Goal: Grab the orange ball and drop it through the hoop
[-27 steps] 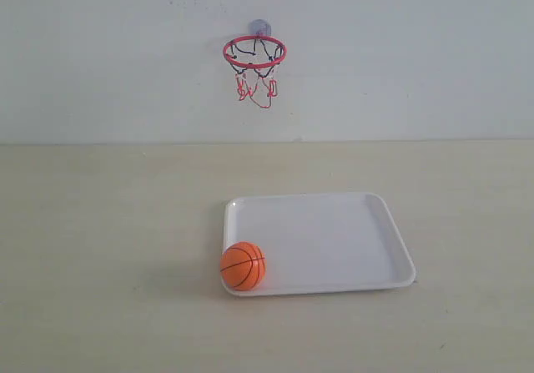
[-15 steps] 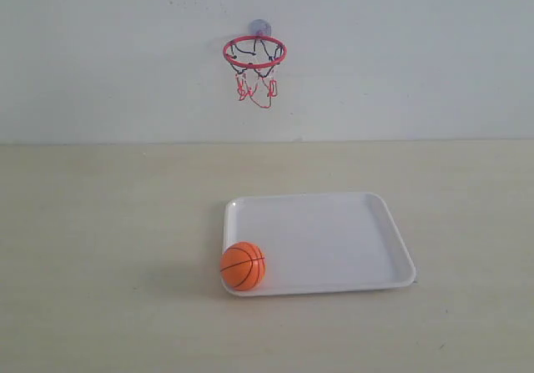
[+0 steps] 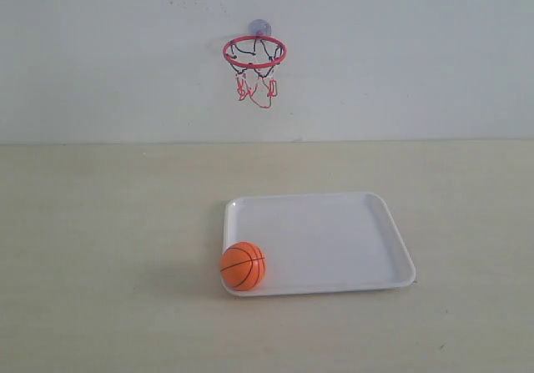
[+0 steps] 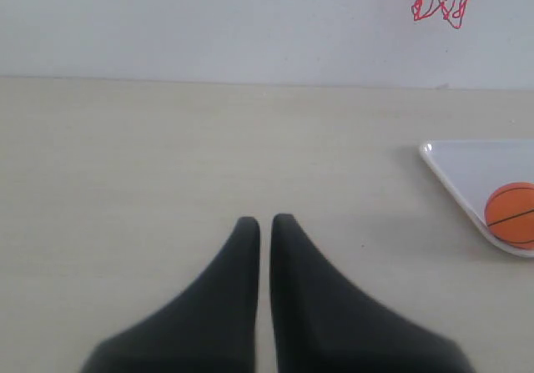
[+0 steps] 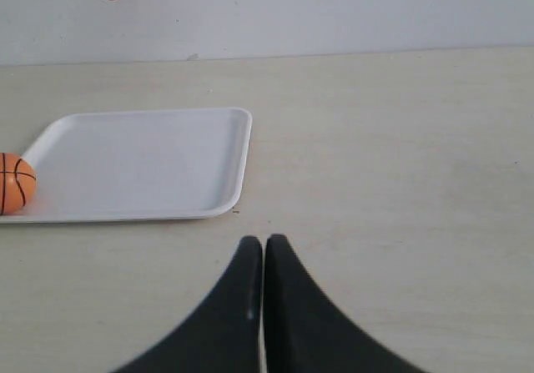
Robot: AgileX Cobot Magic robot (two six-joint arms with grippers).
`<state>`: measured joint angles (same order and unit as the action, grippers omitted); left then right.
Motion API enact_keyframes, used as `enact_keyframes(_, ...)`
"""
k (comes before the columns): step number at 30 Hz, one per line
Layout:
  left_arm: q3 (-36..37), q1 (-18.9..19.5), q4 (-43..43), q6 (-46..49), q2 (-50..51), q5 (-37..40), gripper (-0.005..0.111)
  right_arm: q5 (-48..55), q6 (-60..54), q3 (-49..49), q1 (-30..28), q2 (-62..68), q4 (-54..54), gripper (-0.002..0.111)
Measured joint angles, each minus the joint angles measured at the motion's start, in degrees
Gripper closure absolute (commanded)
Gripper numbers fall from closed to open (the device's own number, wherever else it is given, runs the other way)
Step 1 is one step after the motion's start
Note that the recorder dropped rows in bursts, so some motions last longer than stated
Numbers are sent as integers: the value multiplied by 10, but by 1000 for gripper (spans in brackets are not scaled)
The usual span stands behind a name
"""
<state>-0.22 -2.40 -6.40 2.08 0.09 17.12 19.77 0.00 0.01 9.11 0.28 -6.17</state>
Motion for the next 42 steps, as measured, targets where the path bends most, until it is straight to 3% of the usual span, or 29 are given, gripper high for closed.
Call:
enact_keyframes(5,0,0,0,0,0,0,103,-9,-9,0,0,0,0,109)
enact_keyframes(11,0,0,0,0,0,0,103,-141,-25,0,0,0,0,109)
enact_keyframes(15,0,0,0,0,0,0,103,-314,-25,0,0,-1,0,109)
enact_keyframes(16,0,0,0,0,0,0,103,-398,-25,0,0,-1,0,109)
enact_keyframes(18,0,0,0,0,0,0,103,-455,-25,-9,0,-1,-5,109)
enact_keyframes(22,0,0,0,0,0,0,103,-398,-43,-83,0,14,-8,109)
enact_keyframes(29,0,0,0,0,0,0,103,-81,-91,-279,0,210,-11,109)
enact_keyframes(32,0,0,0,0,0,0,103,-11,-93,-331,0,300,-11,109)
enact_keyframes(35,0,0,0,0,0,0,103,-3,-94,-358,0,366,-11,109)
enact_keyframes(42,0,0,0,0,0,0,103,-115,-65,-364,0,460,-26,109)
